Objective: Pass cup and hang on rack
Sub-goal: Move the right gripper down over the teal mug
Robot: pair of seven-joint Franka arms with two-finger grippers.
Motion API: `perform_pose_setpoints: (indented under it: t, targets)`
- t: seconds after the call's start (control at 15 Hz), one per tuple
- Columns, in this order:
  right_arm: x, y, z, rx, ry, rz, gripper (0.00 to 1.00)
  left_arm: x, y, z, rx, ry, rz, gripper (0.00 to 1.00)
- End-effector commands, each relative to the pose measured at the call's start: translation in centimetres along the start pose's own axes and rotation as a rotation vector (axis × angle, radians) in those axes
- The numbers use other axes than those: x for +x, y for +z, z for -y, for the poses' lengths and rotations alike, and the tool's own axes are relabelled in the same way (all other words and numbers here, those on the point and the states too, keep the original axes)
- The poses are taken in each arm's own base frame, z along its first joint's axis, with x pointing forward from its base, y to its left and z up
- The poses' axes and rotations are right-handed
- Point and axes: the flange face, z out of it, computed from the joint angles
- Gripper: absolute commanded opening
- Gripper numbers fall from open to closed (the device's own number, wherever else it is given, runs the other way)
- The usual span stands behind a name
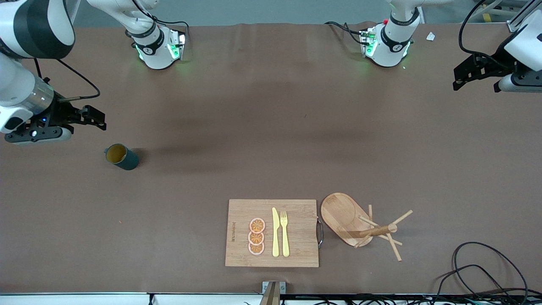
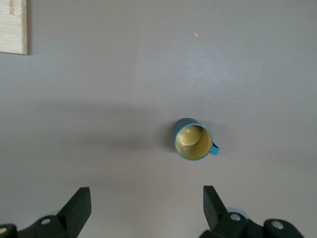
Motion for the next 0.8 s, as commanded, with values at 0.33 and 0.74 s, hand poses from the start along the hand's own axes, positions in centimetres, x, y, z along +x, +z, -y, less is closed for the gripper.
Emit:
perform_pose_setpoints:
  t: [0.33,0.74]
  targets:
    - [-3.5,10.6,-0.9,0.005,0.024,0.005,1.0,-0.3,-0.5,1.4,0.014,-0.009,0.007,1.0]
    - [-3.7,13.4,-2.6,0.001,0.052,-0.039,1.0,-0.2,-0.5,1.4,0.014,-0.009,0.006,1.0]
